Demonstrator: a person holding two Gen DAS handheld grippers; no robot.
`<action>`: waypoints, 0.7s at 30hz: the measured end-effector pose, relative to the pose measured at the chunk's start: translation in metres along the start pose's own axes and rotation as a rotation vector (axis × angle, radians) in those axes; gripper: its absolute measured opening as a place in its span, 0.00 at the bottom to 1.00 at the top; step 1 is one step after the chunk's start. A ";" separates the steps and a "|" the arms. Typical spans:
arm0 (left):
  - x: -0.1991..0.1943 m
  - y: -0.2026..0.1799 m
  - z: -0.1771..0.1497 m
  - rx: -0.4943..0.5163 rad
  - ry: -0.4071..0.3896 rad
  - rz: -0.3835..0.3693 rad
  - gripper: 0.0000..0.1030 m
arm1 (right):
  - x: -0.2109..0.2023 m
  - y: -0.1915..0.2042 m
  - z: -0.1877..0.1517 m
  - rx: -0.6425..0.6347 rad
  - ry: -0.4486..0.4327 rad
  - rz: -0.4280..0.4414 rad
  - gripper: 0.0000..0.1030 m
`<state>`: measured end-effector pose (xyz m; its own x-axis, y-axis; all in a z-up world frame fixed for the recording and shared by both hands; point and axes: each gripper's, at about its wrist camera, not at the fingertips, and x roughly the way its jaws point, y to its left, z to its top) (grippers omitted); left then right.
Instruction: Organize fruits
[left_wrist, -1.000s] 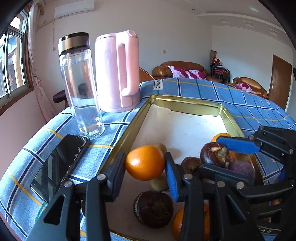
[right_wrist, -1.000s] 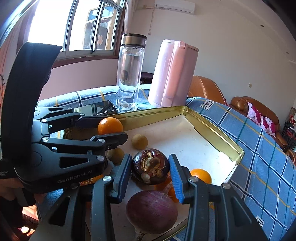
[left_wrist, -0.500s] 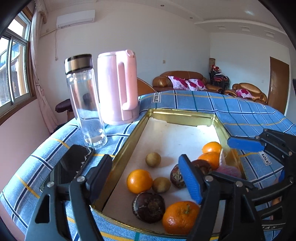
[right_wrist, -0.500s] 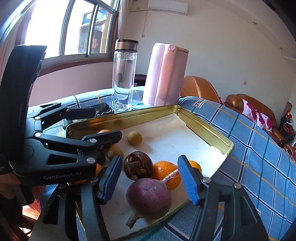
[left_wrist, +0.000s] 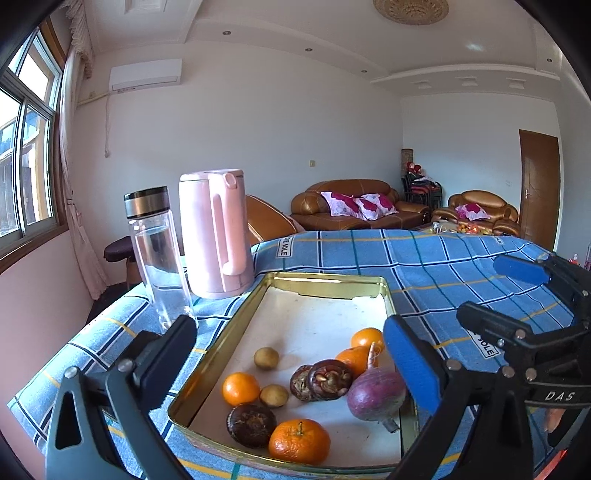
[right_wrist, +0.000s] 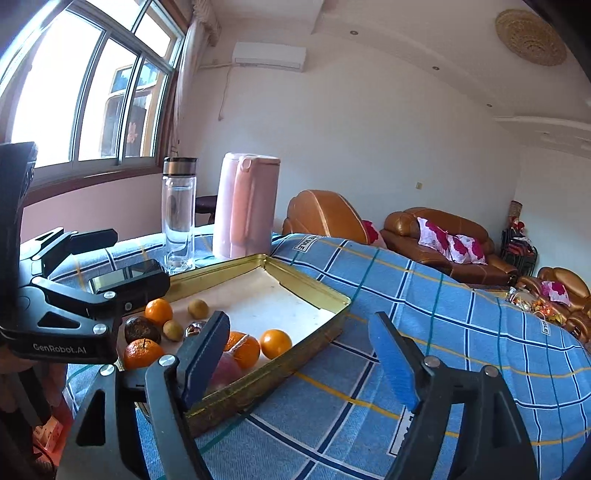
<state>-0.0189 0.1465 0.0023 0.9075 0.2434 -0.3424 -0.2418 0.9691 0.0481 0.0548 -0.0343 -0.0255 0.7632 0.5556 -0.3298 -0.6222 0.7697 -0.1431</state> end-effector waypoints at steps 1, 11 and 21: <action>-0.001 -0.002 0.001 0.006 -0.002 -0.002 1.00 | -0.003 -0.002 0.000 0.006 -0.006 -0.008 0.82; -0.002 -0.013 0.001 0.031 0.000 -0.011 1.00 | -0.013 -0.011 -0.001 0.030 -0.042 -0.026 0.84; -0.002 -0.014 0.000 0.030 -0.001 -0.007 1.00 | -0.014 -0.010 -0.003 0.031 -0.039 -0.021 0.84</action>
<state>-0.0177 0.1326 0.0023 0.9094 0.2366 -0.3420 -0.2250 0.9716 0.0738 0.0500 -0.0512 -0.0225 0.7826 0.5508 -0.2901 -0.6009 0.7901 -0.1209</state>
